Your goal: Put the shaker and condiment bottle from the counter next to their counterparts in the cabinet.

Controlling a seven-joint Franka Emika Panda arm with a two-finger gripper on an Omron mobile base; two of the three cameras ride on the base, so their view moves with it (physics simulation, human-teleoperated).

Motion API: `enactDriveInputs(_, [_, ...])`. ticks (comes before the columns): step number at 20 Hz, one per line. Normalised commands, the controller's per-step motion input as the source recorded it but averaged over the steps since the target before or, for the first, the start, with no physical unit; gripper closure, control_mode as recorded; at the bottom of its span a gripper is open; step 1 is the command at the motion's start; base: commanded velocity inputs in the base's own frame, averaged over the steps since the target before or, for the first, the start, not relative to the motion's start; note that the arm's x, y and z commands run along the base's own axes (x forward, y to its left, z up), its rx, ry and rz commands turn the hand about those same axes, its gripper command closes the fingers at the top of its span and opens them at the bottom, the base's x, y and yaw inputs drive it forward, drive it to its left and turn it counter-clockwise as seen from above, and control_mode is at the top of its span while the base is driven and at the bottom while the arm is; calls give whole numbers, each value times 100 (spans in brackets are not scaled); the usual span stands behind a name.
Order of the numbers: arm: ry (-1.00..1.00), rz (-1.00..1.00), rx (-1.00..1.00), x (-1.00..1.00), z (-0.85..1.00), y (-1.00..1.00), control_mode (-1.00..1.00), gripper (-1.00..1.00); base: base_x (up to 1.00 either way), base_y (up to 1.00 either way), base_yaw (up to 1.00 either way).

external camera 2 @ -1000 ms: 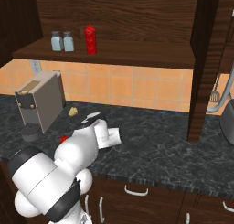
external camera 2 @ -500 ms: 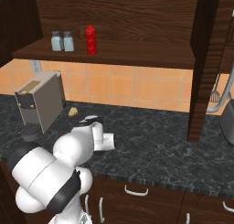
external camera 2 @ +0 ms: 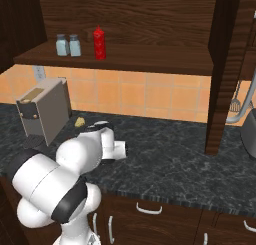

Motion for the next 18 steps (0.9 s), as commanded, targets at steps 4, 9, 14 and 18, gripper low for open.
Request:
enactDriveInputs(4, [-1, -11, 0, -7, 81, -4, -100, 100, 0, 0, 0])
enactDriveInputs(9, [0, -25, 5, -22, 74, -27, -100, 100, 0, 0, 0])
enactDriveInputs(14, [0, -38, 4, -2, 71, -21, -100, 100, 0, 0, 0])
enactDriveInputs(18, [0, -36, 2, 0, 76, -12, -100, 100, 0, 0, 0])
